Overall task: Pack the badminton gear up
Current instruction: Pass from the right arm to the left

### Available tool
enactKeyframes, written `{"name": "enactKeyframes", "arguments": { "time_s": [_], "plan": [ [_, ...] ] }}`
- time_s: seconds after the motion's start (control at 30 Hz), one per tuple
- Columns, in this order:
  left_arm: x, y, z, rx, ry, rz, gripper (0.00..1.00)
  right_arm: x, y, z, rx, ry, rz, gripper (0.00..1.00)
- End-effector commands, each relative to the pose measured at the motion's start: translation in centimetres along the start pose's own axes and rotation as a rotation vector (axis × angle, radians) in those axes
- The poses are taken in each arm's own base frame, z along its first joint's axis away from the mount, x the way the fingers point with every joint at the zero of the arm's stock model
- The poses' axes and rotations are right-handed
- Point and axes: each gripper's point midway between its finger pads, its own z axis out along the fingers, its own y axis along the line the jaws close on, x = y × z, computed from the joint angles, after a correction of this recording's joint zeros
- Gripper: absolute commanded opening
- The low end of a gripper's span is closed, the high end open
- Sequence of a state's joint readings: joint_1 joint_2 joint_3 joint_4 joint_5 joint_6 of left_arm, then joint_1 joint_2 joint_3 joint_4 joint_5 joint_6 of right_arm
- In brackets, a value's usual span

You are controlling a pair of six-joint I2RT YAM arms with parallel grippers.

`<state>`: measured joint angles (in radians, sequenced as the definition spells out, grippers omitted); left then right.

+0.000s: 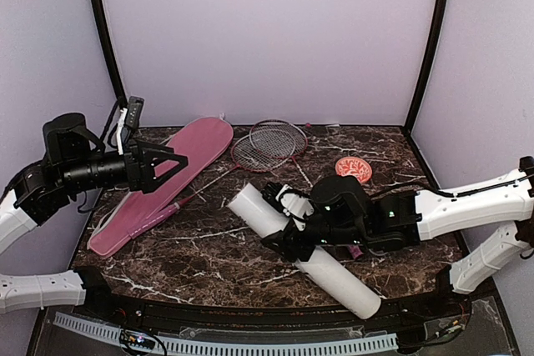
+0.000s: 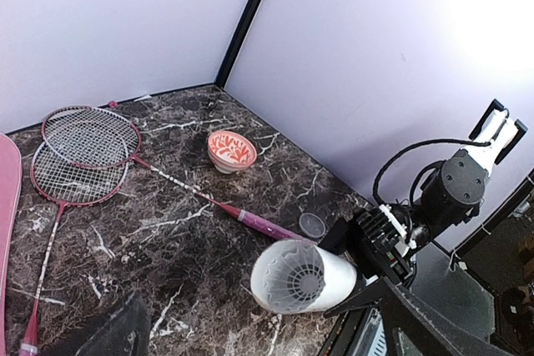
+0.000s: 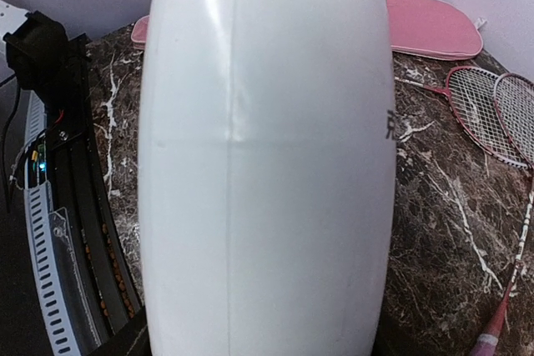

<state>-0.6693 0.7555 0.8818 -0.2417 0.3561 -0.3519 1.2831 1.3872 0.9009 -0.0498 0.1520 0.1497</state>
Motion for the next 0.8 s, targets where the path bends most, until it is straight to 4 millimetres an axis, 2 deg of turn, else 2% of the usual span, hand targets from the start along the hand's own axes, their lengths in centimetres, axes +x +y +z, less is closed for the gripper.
{"name": "enactKeyframes", "arguments": {
  "time_s": [0.0, 0.07, 0.23, 0.3, 0.37, 0.53, 0.63, 0.77],
  "plan": [
    [-0.8, 0.5, -0.7, -0.023, -0.082, -0.006, 0.99, -4.6, -2.2, -0.7, 0.088, -0.189, 0.130, 0.62],
    [0.8, 1.2, 0.0, -0.015, -0.080, -0.025, 0.98, -6.3, -3.0, -1.1, 0.120, -0.268, 0.189, 0.63],
    [4.3, 0.6, 2.2, 0.121, -0.062, -0.074, 0.96, -10.5, -4.5, -1.9, 0.183, -0.427, 0.294, 0.63],
    [5.3, 0.0, 3.0, 0.154, -0.072, -0.080, 0.96, -11.8, -5.2, -2.2, 0.218, -0.473, 0.331, 0.63],
    [6.2, -1.4, 3.9, 0.195, -0.069, -0.068, 0.96, -12.9, -5.8, -2.5, 0.247, -0.507, 0.361, 0.63],
    [8.0, -3.5, 6.8, 0.226, -0.016, -0.049, 0.96, -15.2, -6.0, -2.6, 0.258, -0.568, 0.418, 0.63],
    [9.3, -3.9, 8.9, 0.207, 0.049, -0.015, 0.97, -15.9, -6.0, -2.4, 0.256, -0.578, 0.424, 0.63],
    [9.9, -5.0, 10.5, 0.234, 0.074, 0.011, 0.98, -16.3, -5.9, -2.3, 0.254, -0.584, 0.426, 0.63]
  ]
}}
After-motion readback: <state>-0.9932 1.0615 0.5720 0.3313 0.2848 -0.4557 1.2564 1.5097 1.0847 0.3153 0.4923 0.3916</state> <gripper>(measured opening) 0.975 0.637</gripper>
